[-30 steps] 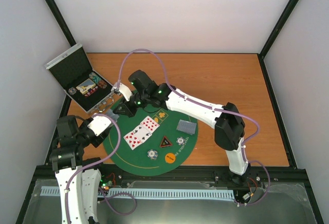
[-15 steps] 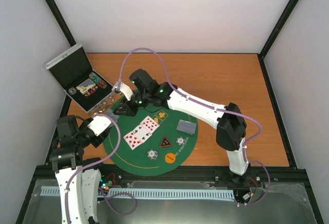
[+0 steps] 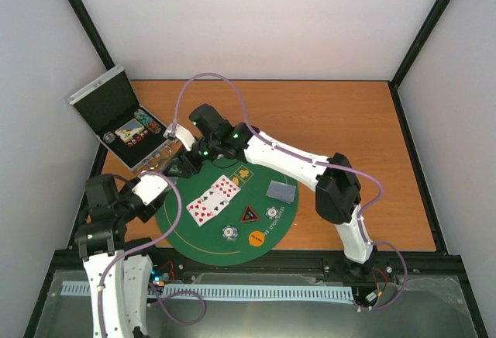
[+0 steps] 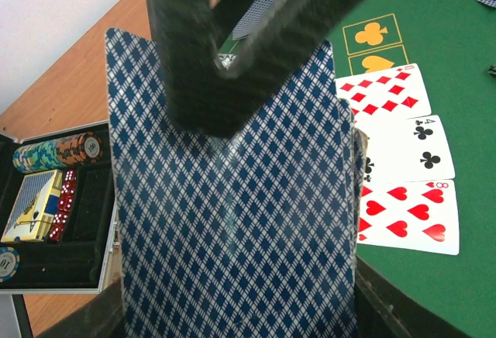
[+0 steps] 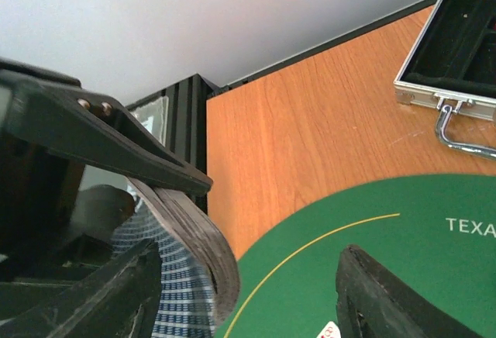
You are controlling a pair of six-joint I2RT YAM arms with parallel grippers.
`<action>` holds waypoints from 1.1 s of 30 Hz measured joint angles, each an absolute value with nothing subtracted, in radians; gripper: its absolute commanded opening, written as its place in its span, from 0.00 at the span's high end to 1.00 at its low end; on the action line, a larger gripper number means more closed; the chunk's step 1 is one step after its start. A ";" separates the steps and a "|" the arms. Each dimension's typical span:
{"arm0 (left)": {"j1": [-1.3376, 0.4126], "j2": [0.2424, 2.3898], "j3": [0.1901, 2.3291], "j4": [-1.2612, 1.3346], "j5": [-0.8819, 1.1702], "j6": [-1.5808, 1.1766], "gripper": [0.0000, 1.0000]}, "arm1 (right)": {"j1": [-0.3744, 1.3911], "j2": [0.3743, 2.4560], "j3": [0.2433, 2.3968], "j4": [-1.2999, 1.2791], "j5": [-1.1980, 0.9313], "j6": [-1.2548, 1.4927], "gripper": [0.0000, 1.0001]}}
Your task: Distribute texas hold em gaming equipment
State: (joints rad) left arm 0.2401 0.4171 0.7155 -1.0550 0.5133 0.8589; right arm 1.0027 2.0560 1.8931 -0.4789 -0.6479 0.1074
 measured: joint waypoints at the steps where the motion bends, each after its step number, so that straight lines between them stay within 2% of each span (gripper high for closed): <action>1: 0.240 0.417 0.715 -1.055 0.513 0.859 0.49 | 1.003 2.062 1.893 -0.481 -0.649 0.105 0.35; 14: 0.240 0.423 0.715 -1.055 0.508 0.859 0.49 | 1.008 2.081 1.900 -0.508 -0.604 0.087 0.54; 18: 0.240 0.426 0.715 -1.055 0.504 0.859 0.49 | 1.010 2.079 1.901 -0.514 -0.595 0.080 0.66; 23: 0.240 0.427 0.715 -1.055 0.500 0.859 0.49 | 1.011 2.070 1.902 -0.524 -0.596 0.076 0.76; 33: 0.240 0.427 0.715 -1.055 0.500 0.859 0.49 | 1.011 2.054 1.902 -0.543 -0.577 0.070 0.86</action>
State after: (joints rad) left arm 0.2401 0.4271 0.7155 -1.0546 0.5003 0.8589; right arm 1.0107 2.0541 1.9022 -0.5430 -0.5766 0.0704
